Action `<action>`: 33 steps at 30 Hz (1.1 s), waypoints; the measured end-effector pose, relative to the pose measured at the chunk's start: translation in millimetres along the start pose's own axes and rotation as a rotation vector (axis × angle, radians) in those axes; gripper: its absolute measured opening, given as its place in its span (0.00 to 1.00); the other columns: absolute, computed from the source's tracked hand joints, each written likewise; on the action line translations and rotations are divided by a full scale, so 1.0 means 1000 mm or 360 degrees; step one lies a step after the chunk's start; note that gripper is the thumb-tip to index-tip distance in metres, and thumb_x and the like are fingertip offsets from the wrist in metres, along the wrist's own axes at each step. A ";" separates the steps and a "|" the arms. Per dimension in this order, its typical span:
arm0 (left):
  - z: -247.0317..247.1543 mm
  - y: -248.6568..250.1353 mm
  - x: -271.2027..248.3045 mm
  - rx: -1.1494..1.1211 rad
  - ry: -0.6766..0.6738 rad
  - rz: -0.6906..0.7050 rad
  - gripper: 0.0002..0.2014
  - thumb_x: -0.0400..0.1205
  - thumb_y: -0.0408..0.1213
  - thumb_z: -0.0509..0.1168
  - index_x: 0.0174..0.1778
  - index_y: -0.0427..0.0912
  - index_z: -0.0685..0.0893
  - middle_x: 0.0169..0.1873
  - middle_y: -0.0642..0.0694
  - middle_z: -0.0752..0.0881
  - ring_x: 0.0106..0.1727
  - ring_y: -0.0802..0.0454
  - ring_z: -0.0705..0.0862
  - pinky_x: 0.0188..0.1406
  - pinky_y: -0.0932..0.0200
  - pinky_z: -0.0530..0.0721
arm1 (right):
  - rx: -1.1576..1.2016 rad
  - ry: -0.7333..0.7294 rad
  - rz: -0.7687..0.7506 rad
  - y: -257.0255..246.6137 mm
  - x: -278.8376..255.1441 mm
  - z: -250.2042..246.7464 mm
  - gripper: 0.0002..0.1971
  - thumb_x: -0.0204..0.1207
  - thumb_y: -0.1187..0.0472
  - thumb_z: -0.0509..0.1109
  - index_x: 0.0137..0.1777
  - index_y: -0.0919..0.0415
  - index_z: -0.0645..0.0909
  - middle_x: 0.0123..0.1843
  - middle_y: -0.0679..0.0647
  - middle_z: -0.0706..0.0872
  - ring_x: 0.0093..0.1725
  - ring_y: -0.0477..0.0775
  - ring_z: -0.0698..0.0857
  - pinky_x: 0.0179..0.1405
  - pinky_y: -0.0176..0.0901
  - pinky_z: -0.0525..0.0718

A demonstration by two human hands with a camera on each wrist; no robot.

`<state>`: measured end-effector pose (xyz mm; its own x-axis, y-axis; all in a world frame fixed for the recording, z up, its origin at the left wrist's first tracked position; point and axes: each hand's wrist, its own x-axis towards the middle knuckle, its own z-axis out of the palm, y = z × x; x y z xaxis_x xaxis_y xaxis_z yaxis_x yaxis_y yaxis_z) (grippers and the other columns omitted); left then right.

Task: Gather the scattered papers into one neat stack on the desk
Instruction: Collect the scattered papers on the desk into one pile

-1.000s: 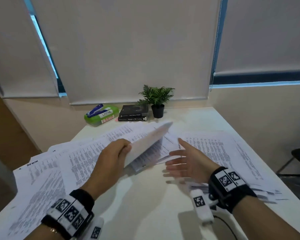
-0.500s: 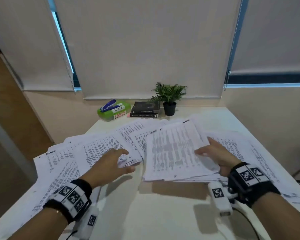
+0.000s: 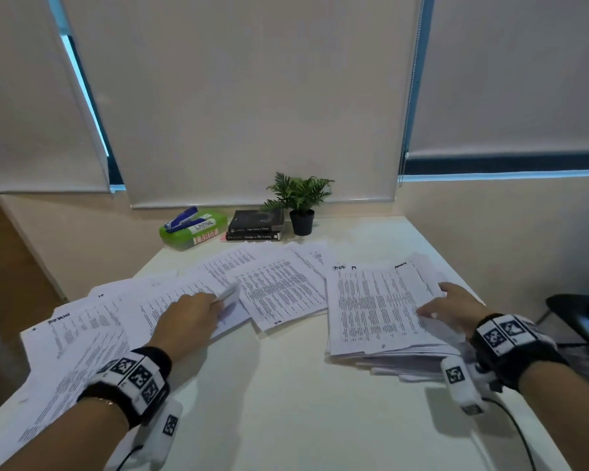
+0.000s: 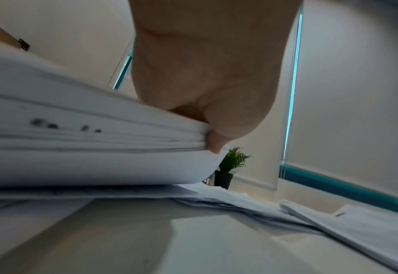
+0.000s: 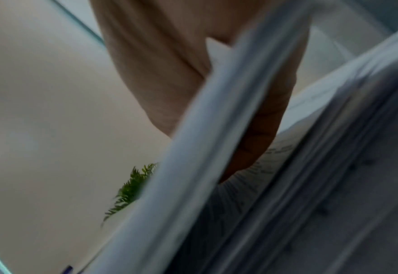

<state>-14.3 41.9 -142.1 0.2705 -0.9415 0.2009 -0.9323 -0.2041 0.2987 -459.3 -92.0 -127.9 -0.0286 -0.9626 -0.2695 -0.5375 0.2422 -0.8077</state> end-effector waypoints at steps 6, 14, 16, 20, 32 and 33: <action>-0.025 0.029 -0.005 -0.0283 0.0285 -0.0097 0.24 0.95 0.53 0.53 0.39 0.46 0.82 0.34 0.47 0.88 0.38 0.45 0.87 0.40 0.48 0.85 | -0.0681 0.0225 -0.0029 -0.001 -0.003 -0.001 0.48 0.75 0.59 0.76 0.91 0.58 0.53 0.85 0.67 0.68 0.80 0.71 0.74 0.70 0.56 0.81; -0.036 0.084 -0.033 -0.0291 0.0266 0.0193 0.16 0.96 0.51 0.54 0.49 0.54 0.85 0.36 0.54 0.87 0.37 0.58 0.84 0.31 0.60 0.74 | 0.0397 -0.0572 -0.0251 -0.050 -0.048 0.072 0.23 0.83 0.47 0.73 0.69 0.65 0.84 0.65 0.70 0.90 0.54 0.63 0.92 0.64 0.66 0.90; -0.029 0.090 -0.045 -0.0295 0.0076 0.0411 0.14 0.95 0.50 0.57 0.47 0.59 0.85 0.33 0.58 0.87 0.35 0.63 0.83 0.33 0.58 0.76 | 0.0626 -0.0882 -0.0028 -0.057 -0.048 0.099 0.31 0.81 0.38 0.73 0.69 0.65 0.81 0.64 0.73 0.89 0.58 0.71 0.93 0.61 0.64 0.91; -0.009 0.088 -0.061 -0.0516 -0.0634 0.0534 0.26 0.91 0.63 0.58 0.39 0.44 0.79 0.29 0.55 0.78 0.32 0.57 0.75 0.38 0.51 0.75 | 0.0595 -0.1010 0.0131 -0.060 -0.041 0.147 0.38 0.68 0.44 0.85 0.70 0.69 0.79 0.63 0.70 0.91 0.60 0.73 0.92 0.60 0.70 0.90; 0.001 0.015 -0.013 -0.0695 -0.0441 -0.0751 0.29 0.79 0.48 0.82 0.60 0.45 0.67 0.53 0.49 0.82 0.59 0.42 0.87 0.62 0.42 0.91 | -0.0130 -0.0332 -0.0431 -0.056 -0.038 0.196 0.33 0.76 0.65 0.65 0.82 0.49 0.68 0.76 0.62 0.70 0.63 0.67 0.83 0.38 0.48 0.89; 0.004 0.019 -0.013 -0.0703 -0.0459 -0.0741 0.30 0.78 0.46 0.83 0.60 0.45 0.67 0.50 0.51 0.79 0.59 0.44 0.85 0.60 0.46 0.90 | -0.0149 -0.0343 -0.0410 -0.060 -0.042 0.196 0.34 0.77 0.66 0.65 0.85 0.50 0.65 0.78 0.63 0.68 0.58 0.64 0.85 0.34 0.44 0.86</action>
<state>-36.3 49.4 -143.3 0.4864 -0.8286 -0.2772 -0.5335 -0.5329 0.6568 -260.5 -42.0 -170.6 0.2913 -0.9404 -0.1753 -0.5792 -0.0276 -0.8147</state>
